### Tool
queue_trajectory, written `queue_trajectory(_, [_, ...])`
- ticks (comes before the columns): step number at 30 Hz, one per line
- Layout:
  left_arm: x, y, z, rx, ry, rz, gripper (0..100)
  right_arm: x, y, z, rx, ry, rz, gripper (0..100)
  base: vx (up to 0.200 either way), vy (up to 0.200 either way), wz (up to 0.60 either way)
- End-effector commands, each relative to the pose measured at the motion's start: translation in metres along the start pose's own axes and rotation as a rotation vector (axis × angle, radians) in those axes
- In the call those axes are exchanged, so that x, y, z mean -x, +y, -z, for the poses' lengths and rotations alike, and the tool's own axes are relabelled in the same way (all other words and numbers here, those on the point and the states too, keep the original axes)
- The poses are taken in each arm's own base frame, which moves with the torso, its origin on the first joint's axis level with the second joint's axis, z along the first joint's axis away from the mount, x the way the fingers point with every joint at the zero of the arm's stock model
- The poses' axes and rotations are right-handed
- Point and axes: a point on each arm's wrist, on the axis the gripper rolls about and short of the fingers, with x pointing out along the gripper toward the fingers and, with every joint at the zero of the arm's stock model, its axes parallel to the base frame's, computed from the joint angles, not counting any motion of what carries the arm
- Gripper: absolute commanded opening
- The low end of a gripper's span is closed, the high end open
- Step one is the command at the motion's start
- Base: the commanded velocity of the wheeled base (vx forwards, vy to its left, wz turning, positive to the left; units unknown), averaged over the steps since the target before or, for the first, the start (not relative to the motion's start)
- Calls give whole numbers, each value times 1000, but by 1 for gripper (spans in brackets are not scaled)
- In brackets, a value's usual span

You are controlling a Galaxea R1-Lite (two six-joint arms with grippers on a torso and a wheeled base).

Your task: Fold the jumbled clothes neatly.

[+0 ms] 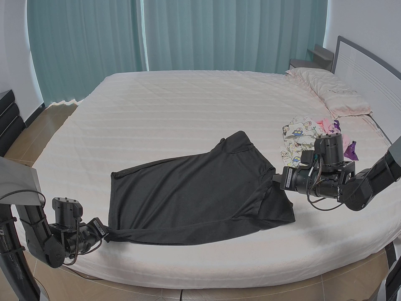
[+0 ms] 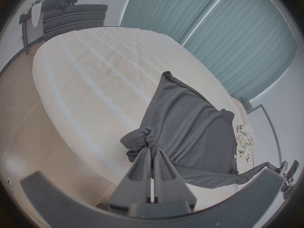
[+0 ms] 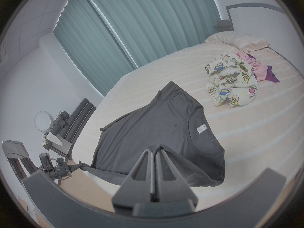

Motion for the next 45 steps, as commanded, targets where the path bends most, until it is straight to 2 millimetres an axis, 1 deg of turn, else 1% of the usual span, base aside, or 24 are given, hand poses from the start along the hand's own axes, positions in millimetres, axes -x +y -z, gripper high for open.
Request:
queue_trajectory(1, [-1, -1, -1, 0, -4, 4, 0, -11, 2, -7, -1, -23, -6, 0, 0, 0, 0])
queue_trajectory(3, [1, -3, -2, -1, -13, 10, 0, -10, 2, -8, 1, -26, -8, 0, 0, 0, 0])
queue_trajectory(5, [11, -3, -2, -3, -15, 13, 0, -5, 3, -11, 3, -32, -7, 0, 0, 0, 0])
queue_trajectory(7, [19, -1, 0, -10, 3, 0, 0, -2, -1, -13, -4, -38, 1, 0, 0, 0, 0])
queue_trajectory(9, [26, 0, 2, -26, 34, -16, 0, 0, -4, -12, -9, -36, 10, 0, 0, 0, 0])
queue_trajectory(11, [29, 2, 4, -45, 60, -35, 0, 2, -9, -11, -14, -29, 20, 0, 0, 0, 0])
queue_trajectory(12, [33, 4, 6, -78, 87, -55, 0, 7, -12, -9, -19, -25, 25, 0, 0, 0, 0])
queue_trajectory(17, [36, 6, 13, -118, 153, -90, 0, 22, -20, -4, -15, -4, 19, 0, 0, 0, 0])
queue_trajectory(21, [40, 4, 27, -166, 215, -92, 0, 37, -24, -2, -5, 20, 16, 0, 0, 0, 0])
queue_trajectory(25, [43, 2, 35, -199, 247, -86, 0, 51, -20, -6, 0, 24, -5, 0, 0, 0, 0])
queue_trajectory(29, [44, 3, 38, -241, 258, -89, 0, 57, -17, -9, 13, 29, -11, 0, 0, 0, 0])
queue_trajectory(32, [43, 2, 34, -234, 242, -86, 0, 54, -17, -9, 27, 38, -9, 0, 0, 0, 0])
queue_trajectory(35, [36, -2, 22, -213, 194, -76, 0, 44, -16, -12, 31, 37, -13, 0, 0, 0, 0])
queue_trajectory(40, [23, -14, 4, -192, 124, -39, 0, 30, -16, -19, 32, 31, -14, 0, 0, 0, 0])
queue_trajectory(43, [19, -19, -2, -185, 100, -25, 0, 24, -16, -20, 33, 31, -14, 0, 0, 0, 0])
queue_trajectory(45, [10, -27, -12, -168, 65, -10, 0, 16, -17, -23, 31, 27, -14, 0, 0, 0, 0])
